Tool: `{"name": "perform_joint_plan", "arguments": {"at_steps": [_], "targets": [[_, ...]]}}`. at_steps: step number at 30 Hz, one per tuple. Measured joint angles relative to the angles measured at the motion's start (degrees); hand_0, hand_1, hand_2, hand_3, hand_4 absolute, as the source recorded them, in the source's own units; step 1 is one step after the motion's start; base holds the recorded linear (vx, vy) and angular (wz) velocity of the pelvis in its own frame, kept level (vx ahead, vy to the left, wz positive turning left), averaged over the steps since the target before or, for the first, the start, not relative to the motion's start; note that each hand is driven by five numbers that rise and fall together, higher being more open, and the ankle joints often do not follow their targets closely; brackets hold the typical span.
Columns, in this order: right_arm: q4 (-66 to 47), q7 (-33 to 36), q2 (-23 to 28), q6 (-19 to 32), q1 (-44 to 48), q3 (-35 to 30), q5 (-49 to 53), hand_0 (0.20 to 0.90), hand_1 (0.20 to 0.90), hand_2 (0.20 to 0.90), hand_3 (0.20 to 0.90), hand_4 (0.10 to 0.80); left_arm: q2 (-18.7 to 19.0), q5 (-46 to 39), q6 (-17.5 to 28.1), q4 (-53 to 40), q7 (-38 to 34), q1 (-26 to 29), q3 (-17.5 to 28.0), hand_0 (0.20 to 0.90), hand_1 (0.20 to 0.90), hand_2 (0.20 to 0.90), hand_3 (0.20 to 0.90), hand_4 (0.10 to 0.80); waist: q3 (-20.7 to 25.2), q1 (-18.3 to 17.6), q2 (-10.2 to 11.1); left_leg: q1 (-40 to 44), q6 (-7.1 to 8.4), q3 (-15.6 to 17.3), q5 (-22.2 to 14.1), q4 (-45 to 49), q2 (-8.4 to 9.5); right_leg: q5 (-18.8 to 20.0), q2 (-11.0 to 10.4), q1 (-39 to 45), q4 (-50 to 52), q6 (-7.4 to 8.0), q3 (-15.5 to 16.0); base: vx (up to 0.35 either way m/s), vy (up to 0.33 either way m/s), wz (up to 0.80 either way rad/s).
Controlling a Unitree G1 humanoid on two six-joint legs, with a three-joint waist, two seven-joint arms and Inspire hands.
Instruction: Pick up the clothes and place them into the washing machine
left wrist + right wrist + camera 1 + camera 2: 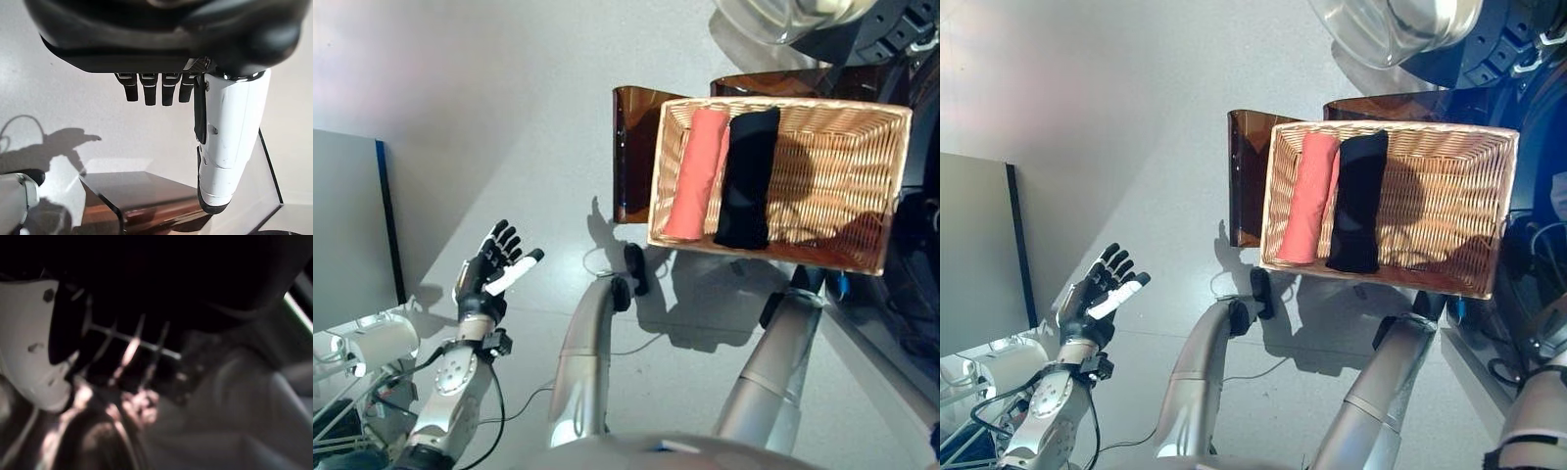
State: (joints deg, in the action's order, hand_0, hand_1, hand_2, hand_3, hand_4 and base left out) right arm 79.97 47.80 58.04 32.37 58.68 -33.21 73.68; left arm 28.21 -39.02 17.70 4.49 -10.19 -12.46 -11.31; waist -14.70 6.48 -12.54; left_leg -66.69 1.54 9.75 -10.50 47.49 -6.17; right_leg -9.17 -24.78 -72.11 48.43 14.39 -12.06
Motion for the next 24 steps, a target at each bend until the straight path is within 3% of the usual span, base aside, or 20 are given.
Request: {"name": "perform_joint_plan", "arguments": {"at_steps": [1,2,6,12,19,24], "targets": [[0.0,-0.2,0.0,0.0,0.0,0.1,0.0,0.461,0.461,0.461,0.461,0.486,0.0,0.0,0.0,0.0,0.0,0.0,0.0,0.900,0.900,0.900,0.900,0.800,0.0,0.0,0.0,0.0,-0.04,0.1,-0.2,0.2,-0.04,0.0,0.0,0.0,0.0,0.02,-0.1,-0.025,-0.006,-0.10],[-0.4,-0.6,-0.6,0.0,0.0,2.4,0.0,0.900,0.900,0.900,0.900,0.800,0.0,0.0,0.0,0.1,-0.1,0.0,0.0,0.900,0.900,0.900,0.900,0.800,0.0,-0.1,0.0,0.0,-0.04,0.1,-0.5,0.5,-0.09,0.0,0.2,0.0,0.0,0.02,-0.3,-0.024,-0.002,-0.08],[-2.3,-4.1,-1.2,0.1,0.0,5.1,-0.6,0.900,0.900,0.900,0.900,0.800,0.2,0.1,0.2,0.1,-0.1,0.2,0.0,0.900,0.900,0.900,0.900,0.800,0.0,-0.7,0.1,0.0,-0.09,0.4,-0.5,0.5,-0.14,0.1,0.2,-0.2,-0.1,0.17,-0.6,-0.010,-0.002,-0.02],[-5.5,-7.5,-6.1,-0.1,-0.9,9.0,-6.2,0.900,0.900,0.900,0.900,0.800,0.1,0.1,1.2,0.8,-0.1,0.1,0.1,0.900,0.900,0.900,0.900,0.800,0.0,-1.1,0.2,0.2,0.11,0.1,-0.5,0.9,-0.86,0.1,0.9,0.1,0.5,0.18,-0.2,-0.015,-0.004,-0.03],[-9.0,-10.6,-14.1,-0.4,-6.4,10.1,-9.7,0.900,0.900,0.900,0.900,0.800,-0.4,0.1,1.7,2.3,0.1,0.3,0.0,0.900,0.900,0.900,0.900,0.800,-0.1,-1.5,0.9,1.2,0.48,-1.0,0.0,0.1,-1.16,0.7,1.6,2.6,-1.4,0.18,1.4,-0.002,0.003,-0.04],[-8.9,-11.9,-19.5,-3.7,-9.7,12.3,-13.2,0.900,0.900,0.900,0.900,0.800,-1.0,0.9,1.7,4.9,0.3,0.5,-0.1,0.900,0.900,0.900,0.900,0.800,-0.1,-2.2,2.0,3.6,0.58,-1.3,1.0,-3.0,-1.21,2.2,1.7,6.0,-5.5,0.30,3.2,0.002,-0.006,-0.04]]}}
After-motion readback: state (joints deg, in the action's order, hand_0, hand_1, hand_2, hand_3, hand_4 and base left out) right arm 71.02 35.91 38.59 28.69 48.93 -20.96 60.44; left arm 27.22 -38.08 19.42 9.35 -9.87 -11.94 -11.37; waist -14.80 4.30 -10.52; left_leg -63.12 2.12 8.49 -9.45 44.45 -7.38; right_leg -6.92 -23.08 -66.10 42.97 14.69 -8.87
